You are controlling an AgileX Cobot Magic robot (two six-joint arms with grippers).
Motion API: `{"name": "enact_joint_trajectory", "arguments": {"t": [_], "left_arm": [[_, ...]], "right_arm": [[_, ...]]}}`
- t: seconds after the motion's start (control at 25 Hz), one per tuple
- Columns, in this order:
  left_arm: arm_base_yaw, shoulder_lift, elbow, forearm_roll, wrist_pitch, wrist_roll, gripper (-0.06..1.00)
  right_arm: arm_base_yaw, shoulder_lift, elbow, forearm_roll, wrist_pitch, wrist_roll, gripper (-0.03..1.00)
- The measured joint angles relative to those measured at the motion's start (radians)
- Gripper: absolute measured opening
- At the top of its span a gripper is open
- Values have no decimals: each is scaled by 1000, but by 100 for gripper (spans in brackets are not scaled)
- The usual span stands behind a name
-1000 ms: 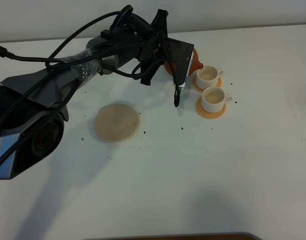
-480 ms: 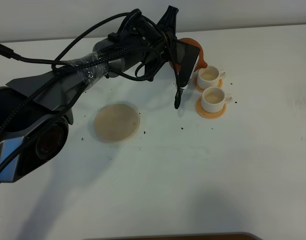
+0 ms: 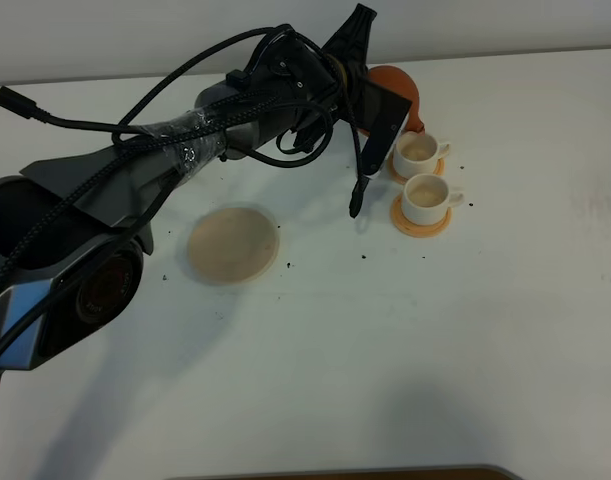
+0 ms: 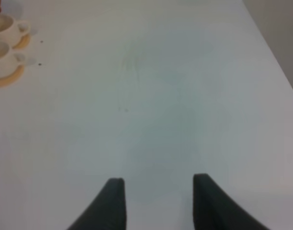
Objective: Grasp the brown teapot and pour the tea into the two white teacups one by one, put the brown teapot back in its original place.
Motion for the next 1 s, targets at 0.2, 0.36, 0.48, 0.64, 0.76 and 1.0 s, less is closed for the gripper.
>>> {"name": "enact_joint_trajectory", "arguments": {"t": [0.2, 0.36, 0.48, 0.64, 0.76, 1.0], "left_arm": [[-2, 0, 0, 34, -3, 0, 14], [-2, 0, 0, 55, -4, 3, 14], [-2, 0, 0, 60, -4, 28, 14], [-2, 0, 0, 60, -6, 84, 14], [-2, 0, 0, 60, -9, 112, 14], [-2, 0, 0, 60, -51, 128, 14]], "right_arm": [[0, 0, 0, 0, 0, 0, 36], [0, 0, 0, 0, 0, 0, 36], [0, 0, 0, 0, 0, 0, 36], [0, 0, 0, 0, 0, 0, 36], [0, 0, 0, 0, 0, 0, 36], [0, 0, 0, 0, 0, 0, 36]]}}
